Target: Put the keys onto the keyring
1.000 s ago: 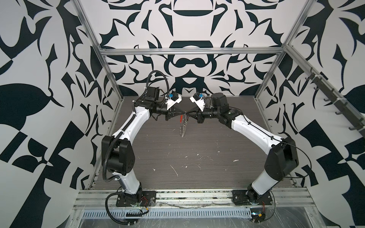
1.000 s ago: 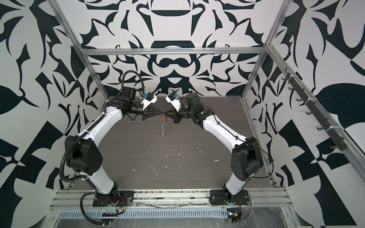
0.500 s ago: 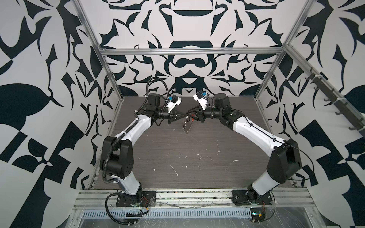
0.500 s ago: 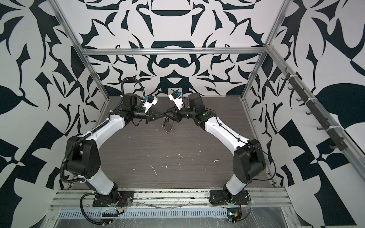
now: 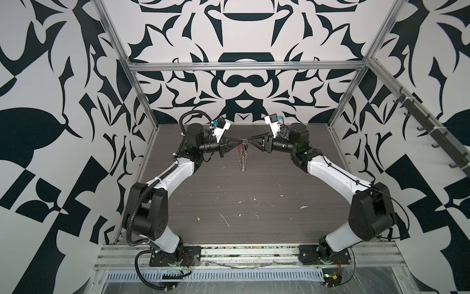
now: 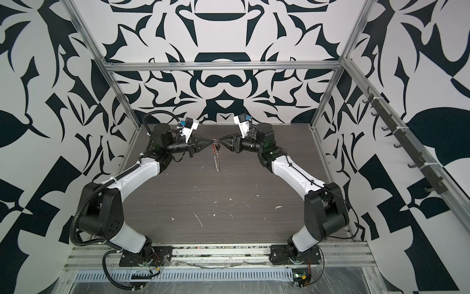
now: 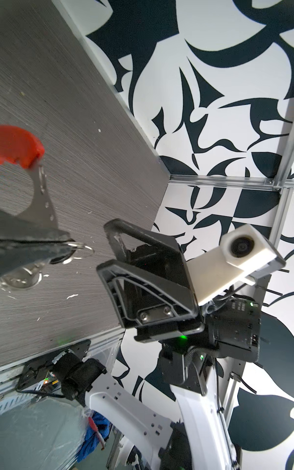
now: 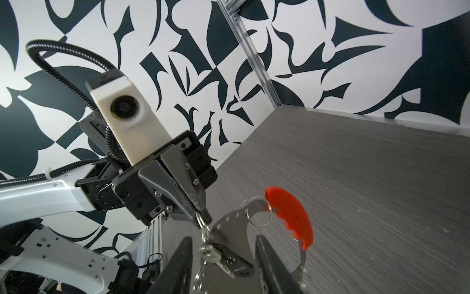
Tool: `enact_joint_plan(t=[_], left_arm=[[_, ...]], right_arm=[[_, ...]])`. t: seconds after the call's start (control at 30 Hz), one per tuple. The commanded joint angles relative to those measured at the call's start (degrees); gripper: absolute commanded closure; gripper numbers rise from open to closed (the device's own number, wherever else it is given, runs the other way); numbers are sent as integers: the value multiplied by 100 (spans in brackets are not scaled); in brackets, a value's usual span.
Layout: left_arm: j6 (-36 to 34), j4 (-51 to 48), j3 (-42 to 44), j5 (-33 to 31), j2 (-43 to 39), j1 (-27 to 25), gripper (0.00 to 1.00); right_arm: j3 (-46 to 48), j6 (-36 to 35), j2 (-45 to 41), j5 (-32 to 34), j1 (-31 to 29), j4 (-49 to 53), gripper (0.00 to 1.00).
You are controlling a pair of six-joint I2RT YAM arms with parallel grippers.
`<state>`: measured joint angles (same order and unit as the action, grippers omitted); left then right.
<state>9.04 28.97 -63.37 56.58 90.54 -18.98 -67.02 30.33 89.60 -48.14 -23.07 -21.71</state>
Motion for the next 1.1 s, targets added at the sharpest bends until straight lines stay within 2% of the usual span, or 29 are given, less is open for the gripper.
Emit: enact_joint_plan(t=[0.0, 0.13, 0.23, 0.47, 0.57, 0.7, 0.83, 0.97, 1.07], left_arm=[[195, 238, -35, -12, -139, -9, 100], [195, 204, -69, -6, -130, -8, 100], [243, 189, -72, 20, -156, -9, 100], [225, 169, -54, 23, -242, -9, 100], [224, 144, -61, 11, -248, -9, 100], [235, 136, -64, 3, -265, -8, 100], [231, 129, -61, -2, -265, -5, 100], [218, 117, -60, -15, -285, -9, 100], [182, 79, -71, -24, -309, -8, 100]], right_arm=[[26, 602, -1, -403, -31, -1081, 56], [45, 757, 81, -482, -56, -1294, 57], [23, 819, 145, -521, -66, -1333, 64], [42, 840, 222, -523, -108, -1358, 65], [41, 837, 242, -518, -135, -1356, 72], [42, 841, 251, -504, -145, -1362, 86], [75, 834, 251, -495, -146, -1371, 92], [153, 802, 225, -472, -136, -1369, 93], [200, 800, 230, -458, -136, -1374, 99]])
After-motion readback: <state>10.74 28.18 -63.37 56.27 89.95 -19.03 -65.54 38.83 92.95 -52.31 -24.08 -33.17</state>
